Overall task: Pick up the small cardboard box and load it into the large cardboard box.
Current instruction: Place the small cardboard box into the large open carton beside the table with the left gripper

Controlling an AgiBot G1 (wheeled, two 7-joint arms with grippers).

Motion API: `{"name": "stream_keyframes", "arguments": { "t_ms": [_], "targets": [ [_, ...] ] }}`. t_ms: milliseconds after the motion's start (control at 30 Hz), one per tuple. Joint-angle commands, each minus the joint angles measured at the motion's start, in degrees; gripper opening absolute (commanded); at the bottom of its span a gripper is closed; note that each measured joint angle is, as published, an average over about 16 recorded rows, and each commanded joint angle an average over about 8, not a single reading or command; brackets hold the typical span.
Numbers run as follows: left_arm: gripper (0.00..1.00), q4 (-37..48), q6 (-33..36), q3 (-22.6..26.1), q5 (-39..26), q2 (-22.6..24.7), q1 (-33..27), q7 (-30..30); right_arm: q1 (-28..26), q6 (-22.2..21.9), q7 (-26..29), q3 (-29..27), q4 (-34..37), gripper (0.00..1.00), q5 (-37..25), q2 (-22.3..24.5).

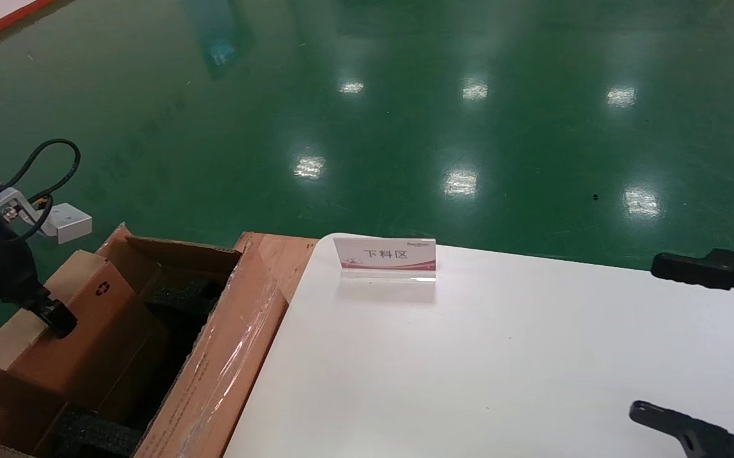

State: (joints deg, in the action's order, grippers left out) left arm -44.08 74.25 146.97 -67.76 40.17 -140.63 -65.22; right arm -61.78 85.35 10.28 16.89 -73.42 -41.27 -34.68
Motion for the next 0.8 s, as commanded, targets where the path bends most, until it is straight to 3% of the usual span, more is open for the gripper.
{"name": "stream_keyframes", "arguments": {
  "t_ms": [33,800],
  "targets": [
    [0.0,0.48,-0.22,-0.02,0.04,0.13,0.45,0.12,0.0,0.0,0.0,0.01,0.0,1.0,0.0,0.0],
    [0.0,4.18,-4.65,0.02,-0.8,2.93,6.33,-0.89,-0.02,-0.03,-0.04,0.08,0.0,1.0,0.05,0.03]
  ]
}}
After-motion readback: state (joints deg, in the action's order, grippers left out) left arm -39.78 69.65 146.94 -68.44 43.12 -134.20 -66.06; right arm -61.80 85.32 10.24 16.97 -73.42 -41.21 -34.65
